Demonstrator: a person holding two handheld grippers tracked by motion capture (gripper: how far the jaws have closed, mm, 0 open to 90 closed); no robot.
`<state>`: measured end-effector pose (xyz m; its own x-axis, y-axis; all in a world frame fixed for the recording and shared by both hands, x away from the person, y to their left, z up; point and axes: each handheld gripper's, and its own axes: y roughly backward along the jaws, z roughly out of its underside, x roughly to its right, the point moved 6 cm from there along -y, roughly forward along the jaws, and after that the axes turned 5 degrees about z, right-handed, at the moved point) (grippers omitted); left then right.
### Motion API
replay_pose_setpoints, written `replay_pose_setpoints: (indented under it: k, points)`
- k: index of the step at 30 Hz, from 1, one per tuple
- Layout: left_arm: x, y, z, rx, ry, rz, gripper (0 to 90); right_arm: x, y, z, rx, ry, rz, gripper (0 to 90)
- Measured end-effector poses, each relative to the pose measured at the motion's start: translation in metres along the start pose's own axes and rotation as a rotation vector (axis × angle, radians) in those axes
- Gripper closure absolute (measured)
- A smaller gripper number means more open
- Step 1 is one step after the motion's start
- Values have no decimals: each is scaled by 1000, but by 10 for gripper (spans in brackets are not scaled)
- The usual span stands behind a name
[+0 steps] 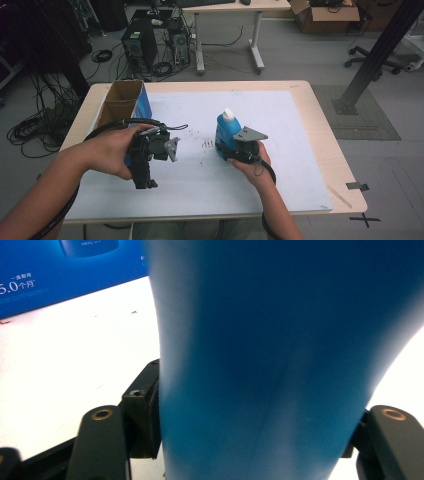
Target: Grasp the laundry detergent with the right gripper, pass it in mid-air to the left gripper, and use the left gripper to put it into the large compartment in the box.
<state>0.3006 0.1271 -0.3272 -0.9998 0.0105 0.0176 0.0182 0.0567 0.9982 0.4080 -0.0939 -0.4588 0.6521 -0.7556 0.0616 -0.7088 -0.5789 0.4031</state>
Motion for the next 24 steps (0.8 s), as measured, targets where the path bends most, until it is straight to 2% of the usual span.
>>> replay_pose_setpoints:
  k: [11,24]
  points:
    - [-1,-2,-3,-3,-8,0,11,1,0,1,18,-2,13,425]
    - [-1,-1,-4,-5,-9,0,11,1,2,1,32,-13,-4,445]
